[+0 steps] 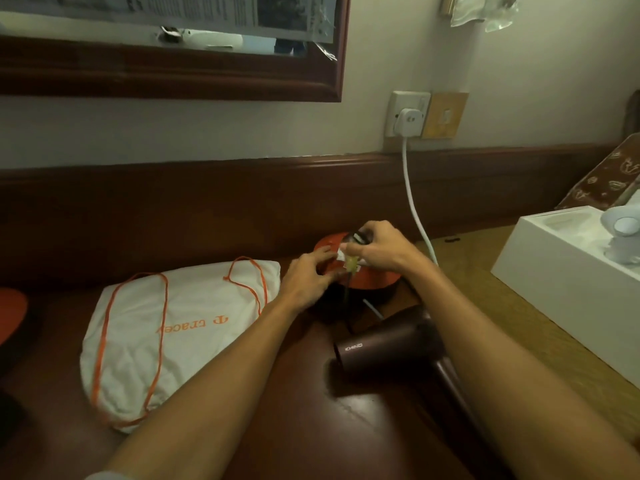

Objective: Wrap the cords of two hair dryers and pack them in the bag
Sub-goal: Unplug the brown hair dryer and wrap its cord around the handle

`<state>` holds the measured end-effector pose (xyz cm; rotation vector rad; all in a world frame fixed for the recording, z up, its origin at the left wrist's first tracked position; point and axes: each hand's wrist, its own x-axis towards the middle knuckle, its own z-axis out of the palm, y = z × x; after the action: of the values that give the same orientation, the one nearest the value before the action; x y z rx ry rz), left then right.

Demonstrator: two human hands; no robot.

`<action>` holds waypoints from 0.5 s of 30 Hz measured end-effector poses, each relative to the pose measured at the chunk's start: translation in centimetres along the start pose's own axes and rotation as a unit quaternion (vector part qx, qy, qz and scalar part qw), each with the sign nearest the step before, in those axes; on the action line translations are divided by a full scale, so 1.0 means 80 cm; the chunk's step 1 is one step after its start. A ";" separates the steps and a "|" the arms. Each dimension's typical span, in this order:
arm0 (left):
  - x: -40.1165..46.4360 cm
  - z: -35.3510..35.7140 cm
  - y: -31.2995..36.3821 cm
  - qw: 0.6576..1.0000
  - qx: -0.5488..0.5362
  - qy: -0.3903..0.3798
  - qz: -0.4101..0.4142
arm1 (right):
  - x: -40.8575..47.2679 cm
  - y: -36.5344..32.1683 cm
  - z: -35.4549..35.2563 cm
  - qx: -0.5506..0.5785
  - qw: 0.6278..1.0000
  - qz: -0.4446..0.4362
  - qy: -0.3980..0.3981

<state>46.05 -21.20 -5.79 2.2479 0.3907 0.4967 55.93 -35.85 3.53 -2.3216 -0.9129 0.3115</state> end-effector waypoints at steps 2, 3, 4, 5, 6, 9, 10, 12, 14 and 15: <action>-0.018 -0.008 -0.004 0.989 -0.060 0.129 -0.049 | -0.028 -0.010 0.014 0.017 0.999 -0.041 -0.008; -0.032 -0.012 -0.006 0.978 -0.079 0.181 -0.072 | -0.039 -0.016 0.023 0.022 0.998 -0.057 -0.015; -0.048 -0.017 -0.008 0.968 -0.098 0.214 -0.089 | -0.046 -0.022 0.032 0.024 0.997 -0.072 -0.022; -0.065 -0.021 -0.009 0.960 -0.115 0.233 -0.101 | -0.050 -0.028 0.042 0.016 0.996 -0.085 -0.027; -0.083 -0.025 -0.009 0.955 -0.127 0.243 -0.109 | -0.051 -0.034 0.054 -0.009 0.995 -0.092 -0.031; -0.131 -0.037 -0.002 0.947 -0.129 0.270 -0.117 | -0.050 -0.049 0.089 -0.135 0.986 -0.090 -0.033; -0.143 -0.040 0.000 0.945 -0.123 0.279 -0.115 | -0.050 -0.050 0.100 -0.163 0.982 -0.085 -0.033; -0.162 -0.046 0.002 0.948 -0.104 0.282 -0.105 | -0.051 -0.051 0.117 -0.197 0.978 -0.067 -0.029; -0.175 -0.051 0.003 0.956 -0.087 0.263 -0.098 | -0.059 -0.052 0.122 -0.204 0.977 -0.052 -0.035; -0.182 -0.054 0.004 0.961 -0.080 0.249 -0.093 | -0.066 -0.054 0.119 -0.204 0.977 -0.051 -0.044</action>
<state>31.34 -24.86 -6.18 1.8889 0.7816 0.9601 45.71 -32.57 -1.25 -2.6347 -1.2309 0.1982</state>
